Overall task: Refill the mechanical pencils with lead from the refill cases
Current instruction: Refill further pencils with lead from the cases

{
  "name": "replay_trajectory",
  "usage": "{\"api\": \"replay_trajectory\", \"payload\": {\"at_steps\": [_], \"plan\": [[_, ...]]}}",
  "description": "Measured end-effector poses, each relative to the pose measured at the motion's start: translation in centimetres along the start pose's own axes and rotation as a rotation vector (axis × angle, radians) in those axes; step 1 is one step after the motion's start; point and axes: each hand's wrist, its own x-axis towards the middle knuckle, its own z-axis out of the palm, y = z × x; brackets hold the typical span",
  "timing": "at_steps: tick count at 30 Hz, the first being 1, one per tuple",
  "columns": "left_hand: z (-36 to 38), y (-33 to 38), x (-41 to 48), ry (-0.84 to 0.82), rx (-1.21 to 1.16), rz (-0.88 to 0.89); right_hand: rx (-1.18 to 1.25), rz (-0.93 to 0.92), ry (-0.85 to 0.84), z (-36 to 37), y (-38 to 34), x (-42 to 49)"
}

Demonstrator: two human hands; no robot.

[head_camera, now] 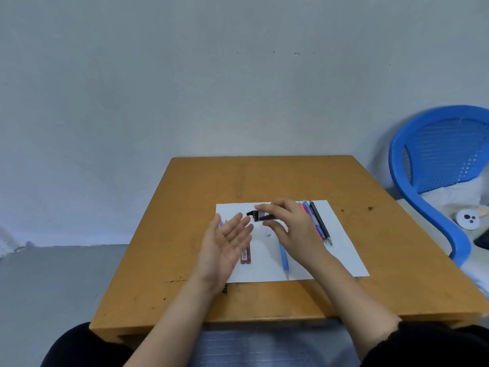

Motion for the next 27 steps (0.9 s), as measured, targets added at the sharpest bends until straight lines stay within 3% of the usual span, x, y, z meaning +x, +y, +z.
{"api": "replay_trajectory", "payload": {"at_steps": [3,6,27], "plan": [[-0.3,0.8,-0.6,-0.022,-0.286,-0.143,-0.089,-0.099,-0.008,-0.2,0.8,-0.4],[-0.3,1.5,-1.1,-0.053,-0.39,-0.195,-0.167,-0.173,0.002,-0.6,1.0,-0.4],[0.6,2.2,-1.7,-0.089,-0.409,-0.281,-0.24,-0.328,0.082,-1.5,2.1,0.3]]}}
